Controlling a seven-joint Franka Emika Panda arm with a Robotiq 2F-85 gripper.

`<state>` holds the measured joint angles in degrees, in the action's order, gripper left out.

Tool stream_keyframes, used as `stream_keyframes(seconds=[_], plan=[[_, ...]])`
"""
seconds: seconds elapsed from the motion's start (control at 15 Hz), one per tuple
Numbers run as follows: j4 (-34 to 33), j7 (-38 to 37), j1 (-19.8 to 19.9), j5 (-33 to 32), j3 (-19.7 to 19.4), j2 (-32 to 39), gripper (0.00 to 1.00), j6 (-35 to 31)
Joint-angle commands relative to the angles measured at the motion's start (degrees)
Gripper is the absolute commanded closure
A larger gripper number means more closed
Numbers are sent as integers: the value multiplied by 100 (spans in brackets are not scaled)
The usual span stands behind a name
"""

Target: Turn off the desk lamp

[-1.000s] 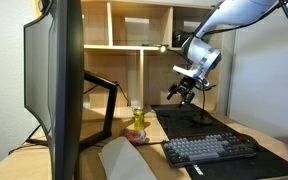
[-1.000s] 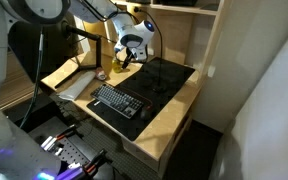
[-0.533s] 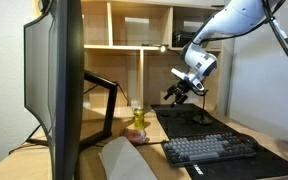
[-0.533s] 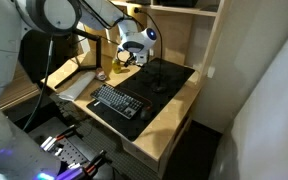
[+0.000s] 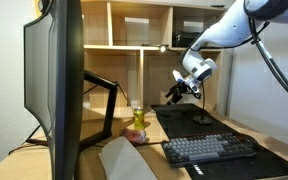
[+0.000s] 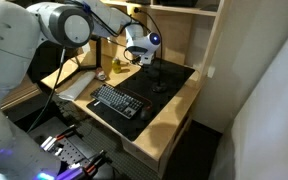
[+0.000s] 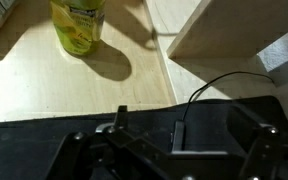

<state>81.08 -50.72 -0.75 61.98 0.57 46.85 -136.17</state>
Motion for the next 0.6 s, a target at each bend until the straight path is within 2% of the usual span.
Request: stream_keyframes(seconds=[0.0,0.13,0.27,0.47,0.53], plan=[[43,-40,-47,52,26,-10,0,-337],[20,-42,87,677,301,33,0,-588],[41,-82,-9,1133,339,39,0,-1079],[121,-472,-179,1203,245,-13,0,-1447],[46,-310,-109,1327,353,35,0,-1488]])
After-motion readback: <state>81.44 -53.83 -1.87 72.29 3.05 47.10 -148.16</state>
